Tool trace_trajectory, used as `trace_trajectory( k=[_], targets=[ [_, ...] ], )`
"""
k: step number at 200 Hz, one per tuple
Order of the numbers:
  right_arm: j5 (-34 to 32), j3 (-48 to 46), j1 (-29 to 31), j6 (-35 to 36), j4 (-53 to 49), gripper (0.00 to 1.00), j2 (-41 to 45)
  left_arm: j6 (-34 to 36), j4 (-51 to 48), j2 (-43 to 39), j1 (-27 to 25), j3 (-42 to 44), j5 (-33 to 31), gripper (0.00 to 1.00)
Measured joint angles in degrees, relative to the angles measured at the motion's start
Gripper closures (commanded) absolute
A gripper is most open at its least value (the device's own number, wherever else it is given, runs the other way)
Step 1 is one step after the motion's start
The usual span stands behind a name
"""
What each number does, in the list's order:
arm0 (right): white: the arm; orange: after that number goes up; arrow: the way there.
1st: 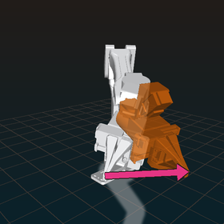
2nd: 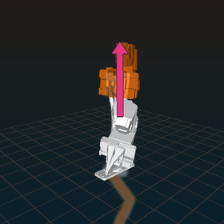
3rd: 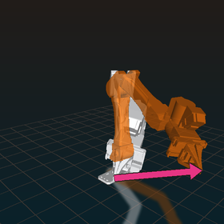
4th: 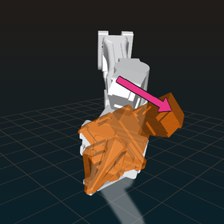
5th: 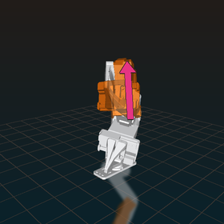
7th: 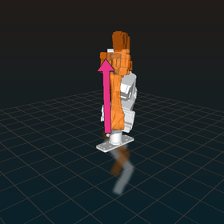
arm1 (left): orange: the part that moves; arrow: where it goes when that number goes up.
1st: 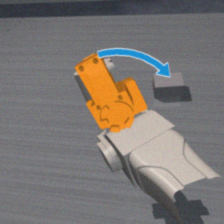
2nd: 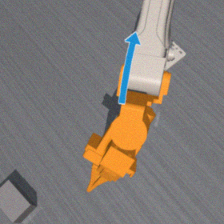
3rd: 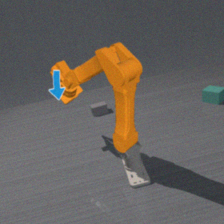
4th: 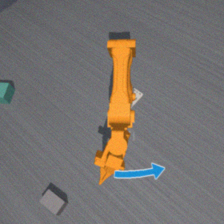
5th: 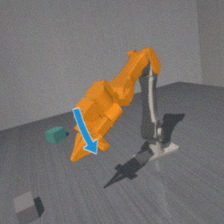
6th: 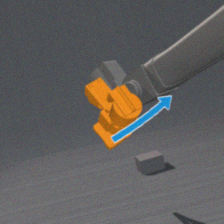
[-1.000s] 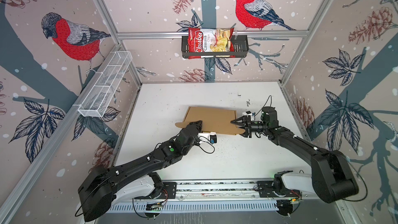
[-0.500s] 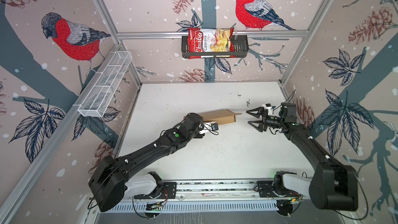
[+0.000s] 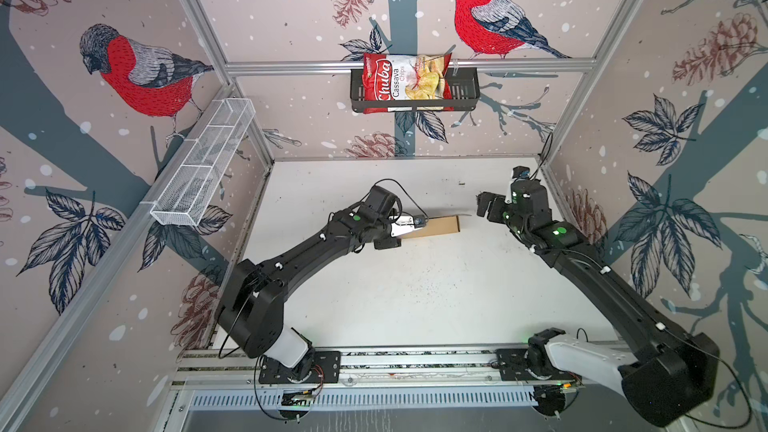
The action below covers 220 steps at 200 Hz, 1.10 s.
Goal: Fold the paper box
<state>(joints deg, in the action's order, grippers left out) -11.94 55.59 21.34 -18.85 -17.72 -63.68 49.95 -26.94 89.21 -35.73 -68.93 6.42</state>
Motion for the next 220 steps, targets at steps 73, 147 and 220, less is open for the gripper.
trace_trajectory(
  k=[73,147,220],
  targets=[
    [25.4,-8.1,-7.1,13.2,19.2,0.23,2.1,4.5,-7.0,10.5,4.6,-13.6,6.1,0.38],
    [41.1,-6.4,-7.5,29.0,23.9,0.14,-1.0,8.4,-16.7,22.1,7.9,-30.2,9.4,0.35],
    [45.4,-10.5,-10.7,24.7,32.1,0.15,-4.6,8.9,-18.4,24.8,8.9,-33.8,9.8,0.12]
  ],
)
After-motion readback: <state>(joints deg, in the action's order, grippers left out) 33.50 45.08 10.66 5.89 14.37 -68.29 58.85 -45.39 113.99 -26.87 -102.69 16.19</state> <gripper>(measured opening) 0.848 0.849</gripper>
